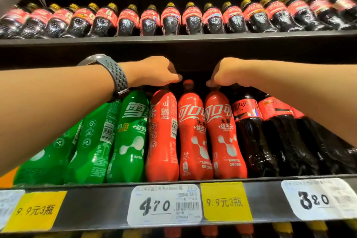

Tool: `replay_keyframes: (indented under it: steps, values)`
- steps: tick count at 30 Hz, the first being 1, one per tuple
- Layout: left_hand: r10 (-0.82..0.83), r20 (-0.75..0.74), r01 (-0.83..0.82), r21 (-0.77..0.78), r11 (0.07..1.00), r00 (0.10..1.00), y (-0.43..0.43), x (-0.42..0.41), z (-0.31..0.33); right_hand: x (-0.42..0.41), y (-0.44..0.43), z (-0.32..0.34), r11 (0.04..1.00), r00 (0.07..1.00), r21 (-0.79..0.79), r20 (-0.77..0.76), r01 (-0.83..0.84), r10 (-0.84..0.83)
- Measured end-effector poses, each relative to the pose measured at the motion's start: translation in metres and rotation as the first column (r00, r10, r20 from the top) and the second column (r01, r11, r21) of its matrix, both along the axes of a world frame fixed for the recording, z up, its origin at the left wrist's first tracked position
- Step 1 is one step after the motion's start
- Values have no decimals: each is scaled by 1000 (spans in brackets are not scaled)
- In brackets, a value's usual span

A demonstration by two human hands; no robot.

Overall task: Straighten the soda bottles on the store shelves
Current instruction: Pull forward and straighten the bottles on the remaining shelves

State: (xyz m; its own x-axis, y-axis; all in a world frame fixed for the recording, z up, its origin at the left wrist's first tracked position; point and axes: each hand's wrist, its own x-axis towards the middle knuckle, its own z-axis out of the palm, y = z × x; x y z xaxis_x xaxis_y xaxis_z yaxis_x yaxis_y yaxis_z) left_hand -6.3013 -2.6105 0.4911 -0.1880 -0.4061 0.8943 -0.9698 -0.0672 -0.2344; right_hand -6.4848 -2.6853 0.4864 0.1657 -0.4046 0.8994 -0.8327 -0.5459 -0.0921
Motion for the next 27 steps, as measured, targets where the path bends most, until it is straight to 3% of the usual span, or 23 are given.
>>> replay_keyframes:
  steps: [7, 11, 13, 16, 19, 22, 27]
  values:
    - [107, 38, -110, 78, 991, 994, -13, -13, 5, -4, 2, -6, 992, 988, -96, -123, 77, -89]
    - [105, 27, -106, 64, 992, 994, -3, 3, 5, 0, 3, -3, 991, 987, -84, -111, 107, -116]
    - [105, 7, -106, 57, 993, 994, 5, 14, 5, 7, 7, -2, 976, 988, -185, -83, 111, -128]
    - [113, -19, -112, 69, 991, 993, 18, 30, 7, 30, 16, 0, 931, 997, -358, -67, -65, 44]
    - [127, -8, -125, 97, 987, 992, 27, 44, 5, 62, 27, 1, 924, 983, -344, -133, -168, 129]
    - [168, 21, -169, 109, 980, 986, 34, 55, 2, 89, 30, 2, 946, 985, -308, -165, -103, 54]
    - [138, -40, -137, 45, 990, 990, 36, 68, 4, 99, 30, 4, 964, 995, -257, -89, -65, 43]
